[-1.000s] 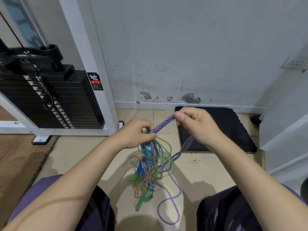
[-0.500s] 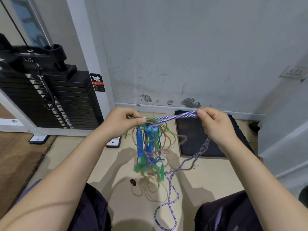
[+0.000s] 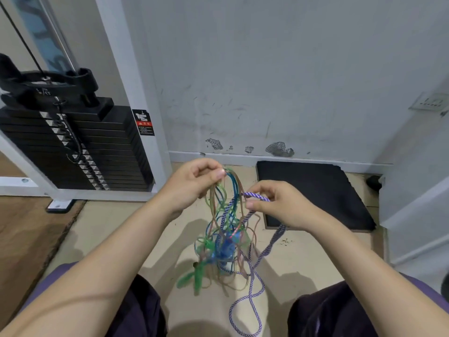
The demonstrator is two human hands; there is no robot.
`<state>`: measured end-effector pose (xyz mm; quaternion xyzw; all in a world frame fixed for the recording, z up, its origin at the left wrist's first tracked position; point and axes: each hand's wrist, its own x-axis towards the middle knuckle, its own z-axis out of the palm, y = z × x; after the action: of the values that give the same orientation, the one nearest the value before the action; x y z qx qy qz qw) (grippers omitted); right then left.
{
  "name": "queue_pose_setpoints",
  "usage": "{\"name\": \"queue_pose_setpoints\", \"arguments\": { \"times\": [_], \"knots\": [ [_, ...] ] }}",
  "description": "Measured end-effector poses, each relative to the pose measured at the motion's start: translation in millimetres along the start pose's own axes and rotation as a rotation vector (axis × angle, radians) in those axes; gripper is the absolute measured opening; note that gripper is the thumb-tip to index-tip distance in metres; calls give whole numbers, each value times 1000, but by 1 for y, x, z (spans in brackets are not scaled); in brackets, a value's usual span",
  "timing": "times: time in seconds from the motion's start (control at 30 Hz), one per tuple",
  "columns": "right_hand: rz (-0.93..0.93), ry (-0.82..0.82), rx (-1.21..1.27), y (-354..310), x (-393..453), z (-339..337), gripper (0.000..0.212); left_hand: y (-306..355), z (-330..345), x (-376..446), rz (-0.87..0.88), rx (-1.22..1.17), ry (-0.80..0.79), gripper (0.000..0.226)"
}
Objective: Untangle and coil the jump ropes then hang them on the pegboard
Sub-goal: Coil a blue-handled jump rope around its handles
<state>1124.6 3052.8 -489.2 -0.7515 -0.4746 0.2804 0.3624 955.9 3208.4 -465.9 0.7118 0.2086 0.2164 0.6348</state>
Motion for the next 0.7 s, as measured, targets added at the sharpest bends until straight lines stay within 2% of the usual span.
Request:
{"name": "queue_pose_setpoints", "arguments": {
  "times": [0.1, 0.13, 0.2, 0.23, 0.33, 0.4, 0.53, 0.63, 0.7],
  "knots": [
    [15, 69, -79, 9, 2, -14, 28, -3, -18, 8, 9, -150, 178, 9],
    [16, 80, -83, 11, 2, -19, 29, -4, -23, 10, 3, -124, 248, 8],
    [21, 76, -83, 11, 0, -26, 32, -6, -31, 12, -5, 102, 335, 6],
    [31, 70, -107, 10, -1, -28, 31, -8, -34, 13, -9, 229, 326, 7],
    [52, 56, -337, 9, -3, -29, 14, -13, -36, 12, -79, 499, 135, 7],
    [40, 58, -397, 6, -5, -25, 8, -20, -32, 11, -123, 707, 28, 9],
    [40, 139, -182, 2, -6, -16, 21, -26, -27, 10, -146, 869, -88, 16],
    [42, 158, 21, -1, -6, -12, 24, -28, -20, 9, -90, 776, -220, 38],
    [41, 128, 183, -5, -7, -8, 23, -30, -8, 9, 14, 712, -229, 52]
  ]
}}
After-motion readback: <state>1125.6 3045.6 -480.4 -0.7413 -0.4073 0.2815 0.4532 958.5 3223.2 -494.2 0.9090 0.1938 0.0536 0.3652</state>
